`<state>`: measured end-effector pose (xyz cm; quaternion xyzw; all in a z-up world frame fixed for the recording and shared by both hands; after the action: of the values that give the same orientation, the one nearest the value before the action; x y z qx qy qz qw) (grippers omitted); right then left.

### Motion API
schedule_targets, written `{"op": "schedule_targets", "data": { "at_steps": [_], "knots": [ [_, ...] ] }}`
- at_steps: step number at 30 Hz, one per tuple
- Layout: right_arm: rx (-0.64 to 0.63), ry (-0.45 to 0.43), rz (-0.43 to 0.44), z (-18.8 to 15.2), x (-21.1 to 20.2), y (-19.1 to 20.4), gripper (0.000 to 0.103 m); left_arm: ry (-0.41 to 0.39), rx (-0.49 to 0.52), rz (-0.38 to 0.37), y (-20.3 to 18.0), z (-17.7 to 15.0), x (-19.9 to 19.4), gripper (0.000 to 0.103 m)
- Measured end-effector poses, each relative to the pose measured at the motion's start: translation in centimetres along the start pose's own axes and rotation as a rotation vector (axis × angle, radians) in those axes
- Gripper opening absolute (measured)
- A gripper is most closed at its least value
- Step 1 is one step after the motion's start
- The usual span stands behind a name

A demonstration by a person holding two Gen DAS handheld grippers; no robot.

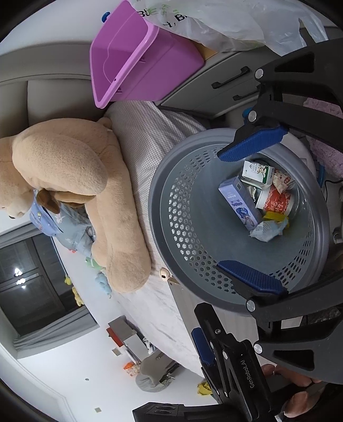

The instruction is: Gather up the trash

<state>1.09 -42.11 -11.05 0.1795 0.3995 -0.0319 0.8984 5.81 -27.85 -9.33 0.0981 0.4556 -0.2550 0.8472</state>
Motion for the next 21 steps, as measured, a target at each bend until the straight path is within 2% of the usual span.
{"op": "schedule_targets", "data": {
  "at_steps": [6,21],
  "knots": [
    [-0.005,-0.007,-0.008,-0.12,-0.21,0.03,0.081,-0.007,0.002,0.017,0.01,0.02,-0.43,0.081],
    [-0.013,-0.014,-0.016,-0.18,-0.63,0.19,0.085,-0.001,-0.012,0.037,0.52,-0.09,-0.55,0.082]
  ]
}}
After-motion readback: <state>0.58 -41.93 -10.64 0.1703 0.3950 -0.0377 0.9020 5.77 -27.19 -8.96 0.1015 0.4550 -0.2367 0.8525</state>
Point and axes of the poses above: each gripper's, at about its wrist camera, not at the fingertips, and x roughly the way its jaws point, y to its left, z to its top, the point moved 10 cm from there along x, roughly the way its jaws point, and after that the axes turned 8 degrees about y, right-handed, at the moved point
